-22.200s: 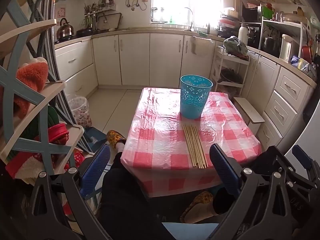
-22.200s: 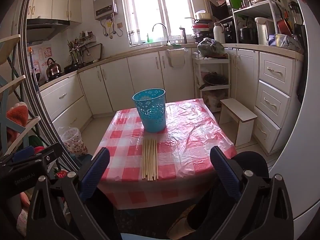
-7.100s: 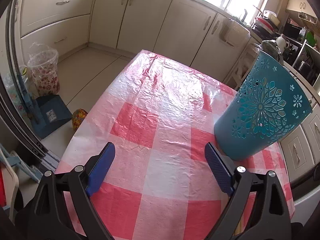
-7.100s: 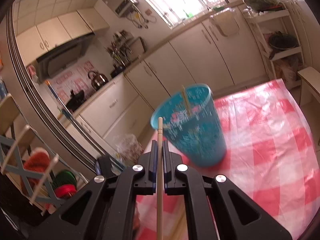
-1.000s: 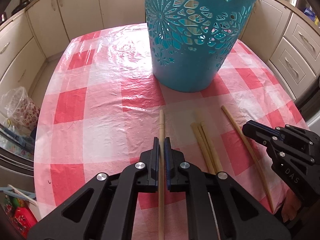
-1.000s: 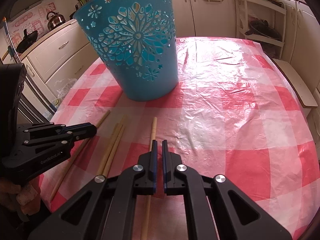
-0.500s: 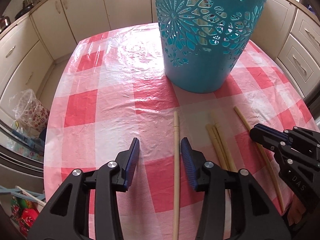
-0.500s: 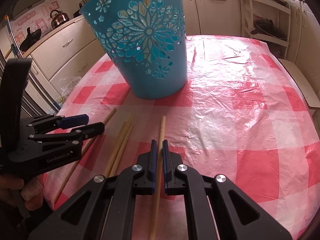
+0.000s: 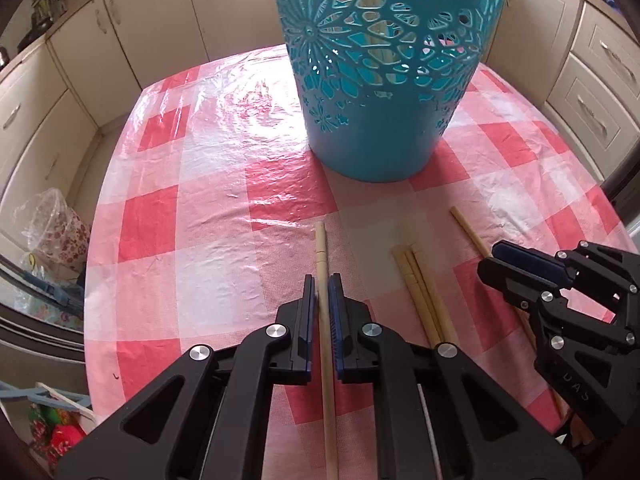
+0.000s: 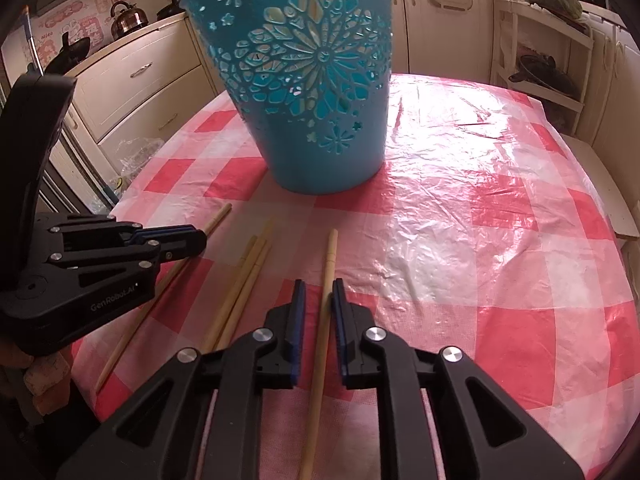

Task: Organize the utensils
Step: 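Lift the chopstick with the left tool and drop it into the teal basket, then lift the held chopstick with the right tool toward the basket, then carry the chopstick over the teal basket and open the right tool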

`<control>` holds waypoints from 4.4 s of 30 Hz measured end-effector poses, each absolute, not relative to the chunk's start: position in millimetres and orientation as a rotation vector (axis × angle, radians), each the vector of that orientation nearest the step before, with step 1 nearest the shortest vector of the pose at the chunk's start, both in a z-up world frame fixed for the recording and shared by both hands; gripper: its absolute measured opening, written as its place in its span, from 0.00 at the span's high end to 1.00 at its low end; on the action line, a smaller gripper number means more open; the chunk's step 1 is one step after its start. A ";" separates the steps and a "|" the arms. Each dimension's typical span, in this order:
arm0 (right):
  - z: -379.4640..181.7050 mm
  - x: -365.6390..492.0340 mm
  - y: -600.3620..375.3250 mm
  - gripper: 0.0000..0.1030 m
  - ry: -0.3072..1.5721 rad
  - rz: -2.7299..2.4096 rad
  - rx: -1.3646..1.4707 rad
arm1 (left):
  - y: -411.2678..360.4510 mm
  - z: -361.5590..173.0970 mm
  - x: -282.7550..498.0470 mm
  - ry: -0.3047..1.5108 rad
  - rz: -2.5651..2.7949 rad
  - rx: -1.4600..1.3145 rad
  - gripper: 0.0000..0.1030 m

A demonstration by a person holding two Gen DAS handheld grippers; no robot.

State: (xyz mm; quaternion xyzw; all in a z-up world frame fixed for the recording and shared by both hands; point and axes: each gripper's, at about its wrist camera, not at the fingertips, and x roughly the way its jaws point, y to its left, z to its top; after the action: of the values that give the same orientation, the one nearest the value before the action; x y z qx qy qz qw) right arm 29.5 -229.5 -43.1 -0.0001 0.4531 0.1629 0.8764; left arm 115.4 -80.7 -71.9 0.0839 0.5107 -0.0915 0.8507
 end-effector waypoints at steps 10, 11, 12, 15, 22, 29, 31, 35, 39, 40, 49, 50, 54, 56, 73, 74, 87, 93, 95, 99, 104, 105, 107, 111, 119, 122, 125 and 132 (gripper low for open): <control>-43.7 27.5 -235.1 0.94 0.937 0.319 0.013 | -78.8 -58.7 93.0 1.029 -0.180 0.133 0.95; -43.8 27.4 -235.3 0.94 0.935 0.318 0.015 | -77.7 -56.0 90.4 1.023 -0.181 0.127 0.95; -43.8 27.4 -235.3 0.94 0.933 0.317 0.015 | -76.8 -52.2 88.0 1.013 -0.181 0.121 0.95; -43.9 27.1 -235.4 0.94 0.930 0.316 0.016 | -72.7 -39.6 83.2 0.977 -0.185 0.103 0.95; -44.2 25.9 -234.6 0.94 0.924 0.313 0.010 | -46.3 6.1 73.8 0.830 -0.214 -0.023 0.95; -44.2 25.1 -234.6 0.94 0.923 0.312 0.005 | -15.9 69.0 75.0 0.637 -0.197 -0.171 0.95; -44.2 25.1 -234.7 0.94 0.923 0.311 0.004 | -12.7 85.9 76.7 0.586 -0.198 -0.195 0.95; -44.1 25.1 -234.9 0.94 0.923 0.311 0.005 | -13.9 117.1 83.6 0.489 -0.211 -0.227 0.95; -44.1 25.1 -234.9 0.94 0.923 0.312 0.007 | -22.1 144.3 94.3 0.398 -0.216 -0.244 0.95; -43.7 24.7 -234.8 0.94 0.923 0.312 0.008 | -25.0 150.2 97.9 0.376 -0.215 -0.246 0.95; -43.5 25.9 -237.3 0.94 0.926 0.319 0.026 | -39.9 177.0 139.7 0.244 -0.159 -0.293 0.95; -43.5 26.0 -237.8 0.94 0.927 0.320 0.030 | -42.4 177.1 145.2 0.234 -0.157 -0.297 0.95; -43.3 26.7 -240.2 0.94 0.929 0.327 0.046 | -53.0 166.2 168.8 0.221 -0.145 -0.295 0.95; -43.3 27.2 -241.2 0.94 0.931 0.331 0.053 | -57.1 156.3 182.3 0.231 -0.139 -0.307 0.95; -43.1 30.1 -248.3 0.94 0.945 0.357 0.103 | -94.8 87.1 211.8 0.388 -0.148 -0.149 0.95; -43.0 30.0 -248.4 0.94 0.945 0.357 0.103 | -96.7 84.6 211.6 0.408 -0.151 -0.133 0.95; -42.0 28.9 -247.6 0.94 0.943 0.351 0.086 | -30.8 59.2 131.4 0.446 0.023 -0.148 0.20; -41.5 26.1 -236.9 0.94 0.933 0.326 0.009 | 2.9 -11.7 116.7 0.645 0.063 -0.190 0.19; -40.9 23.9 -231.0 0.94 0.925 0.312 -0.039 | 4.4 -30.1 115.8 0.689 0.062 -0.187 0.19; -41.0 23.2 -231.4 0.94 0.918 0.292 -0.048 | 2.7 -55.4 114.8 0.739 0.050 -0.184 0.18; -41.5 25.2 -244.4 0.93 0.937 0.269 0.003 | 3.1 -61.0 113.1 0.758 0.037 -0.202 0.13; -41.6 25.5 -243.1 0.92 0.939 0.272 -0.006 | 1.3 -62.1 114.3 0.770 0.027 -0.200 0.13; -41.6 25.4 -238.8 0.89 0.938 0.273 -0.034 | -0.2 -64.6 116.5 0.788 0.026 -0.194 0.13; -42.0 22.0 -232.2 0.89 0.917 0.262 -0.087 | 1.1 -65.3 116.9 0.794 0.024 -0.205 0.13; -30.8 19.8 -259.8 0.94 0.895 0.269 0.111 | 8.5 -67.3 115.9 0.797 0.022 -0.252 0.12; -20.6 19.0 -268.4 0.94 0.868 0.297 0.191 | 6.8 -67.6 116.3 0.800 0.020 -0.248 0.12; -10.4 17.3 -274.6 0.94 0.833 0.342 0.269 | 6.9 -67.9 116.7 0.803 0.018 -0.249 0.12; 31.1 17.4 -285.6 0.94 0.702 0.451 0.430 | 6.2 -68.6 117.6 0.809 0.016 -0.246 0.12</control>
State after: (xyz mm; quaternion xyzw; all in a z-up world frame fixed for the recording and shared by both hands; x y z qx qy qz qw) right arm 17.4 -285.6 31.1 0.2072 0.3380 0.2175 0.8919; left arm 117.6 6.2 -68.6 -0.1196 0.3923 0.0077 0.9120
